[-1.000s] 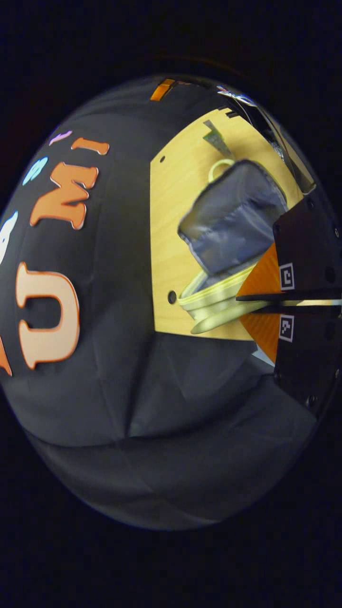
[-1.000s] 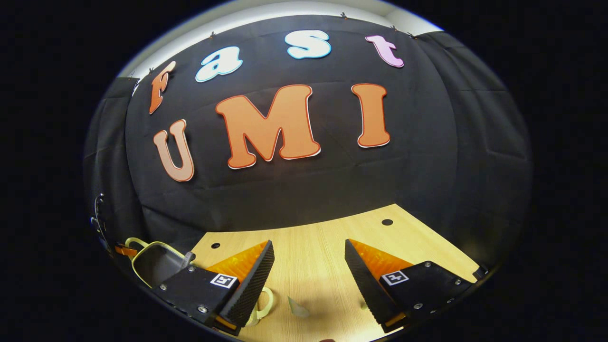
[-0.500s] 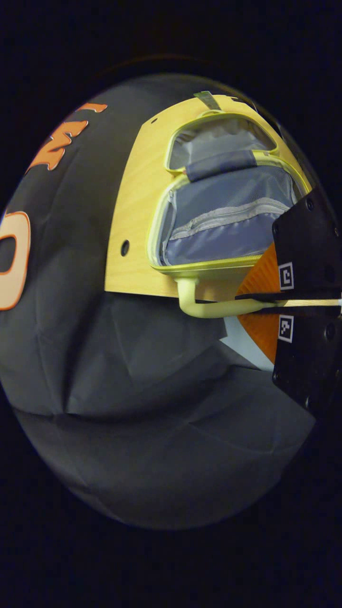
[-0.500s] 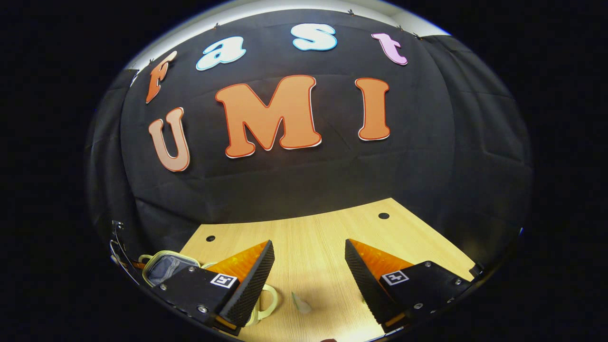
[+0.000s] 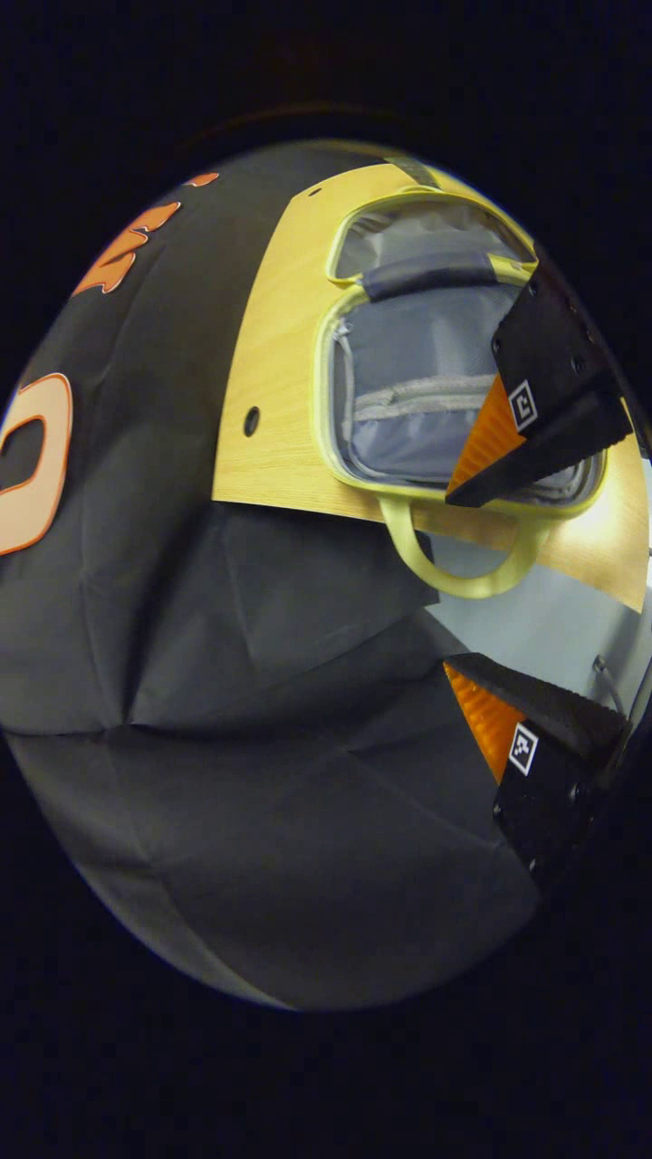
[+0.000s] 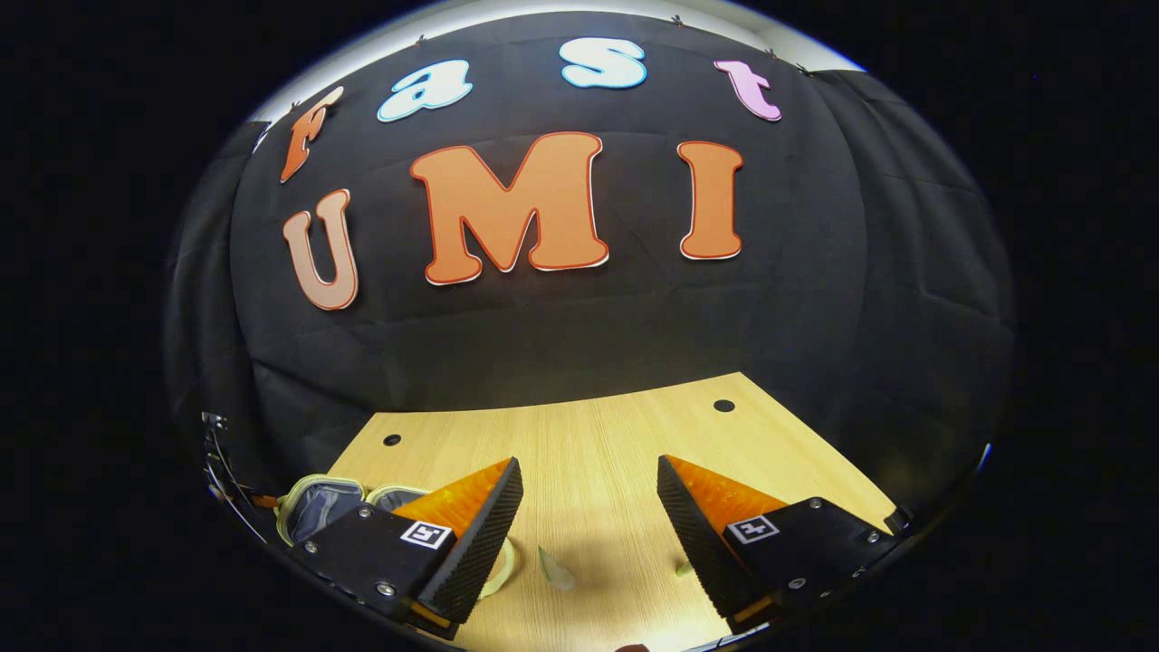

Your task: First open the suitcase, pack the skin care products into it, and then close the suitcase.

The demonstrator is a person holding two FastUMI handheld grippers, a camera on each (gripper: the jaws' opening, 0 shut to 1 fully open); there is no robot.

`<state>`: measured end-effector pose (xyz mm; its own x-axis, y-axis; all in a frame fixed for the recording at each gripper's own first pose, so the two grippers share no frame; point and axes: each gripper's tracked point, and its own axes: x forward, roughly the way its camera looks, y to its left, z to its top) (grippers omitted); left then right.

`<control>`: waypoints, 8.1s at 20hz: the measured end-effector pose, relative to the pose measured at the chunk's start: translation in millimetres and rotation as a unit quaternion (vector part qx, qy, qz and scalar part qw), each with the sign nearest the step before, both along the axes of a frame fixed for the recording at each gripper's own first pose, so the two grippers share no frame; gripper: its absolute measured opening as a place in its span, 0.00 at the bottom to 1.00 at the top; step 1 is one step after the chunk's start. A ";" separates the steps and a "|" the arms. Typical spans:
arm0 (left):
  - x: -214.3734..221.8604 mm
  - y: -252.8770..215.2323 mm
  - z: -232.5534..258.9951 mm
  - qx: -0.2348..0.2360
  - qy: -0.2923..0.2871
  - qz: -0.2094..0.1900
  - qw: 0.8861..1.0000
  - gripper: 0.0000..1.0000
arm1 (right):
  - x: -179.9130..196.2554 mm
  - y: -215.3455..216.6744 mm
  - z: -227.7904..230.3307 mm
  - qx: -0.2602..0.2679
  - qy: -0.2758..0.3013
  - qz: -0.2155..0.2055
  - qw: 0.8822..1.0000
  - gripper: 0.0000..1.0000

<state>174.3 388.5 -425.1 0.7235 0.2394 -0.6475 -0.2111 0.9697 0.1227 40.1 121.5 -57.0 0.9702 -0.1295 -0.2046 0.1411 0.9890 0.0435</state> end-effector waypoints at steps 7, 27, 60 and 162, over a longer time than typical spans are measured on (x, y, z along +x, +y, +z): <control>-14.9 -141.6 137.2 0.039 -0.129 -0.051 0.990 1.00 | -8.7 -36.3 -10.0 -0.003 -0.004 0.010 1.000 0.95; -41.9 -630.9 57.7 -0.039 -0.123 -0.253 0.959 0.99 | -45.3 -208.4 -69.0 -0.014 0.071 0.048 0.996 0.95; -106.7 -546.8 39.1 -0.090 -0.021 -0.200 0.975 0.28 | 16.0 -122.4 -306.7 -0.058 0.292 0.149 0.943 0.53; -17.9 -190.1 256.0 -0.131 -0.022 -0.135 0.982 0.06 | 18.8 133.2 -109.6 0.122 0.199 0.251 0.939 0.96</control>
<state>156.5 198.4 -169.1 0.7666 -0.1344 -0.6279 0.0577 0.9883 -0.1411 58.9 254.6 -166.6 0.7366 0.4213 -0.5291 -0.2861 0.9030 0.3206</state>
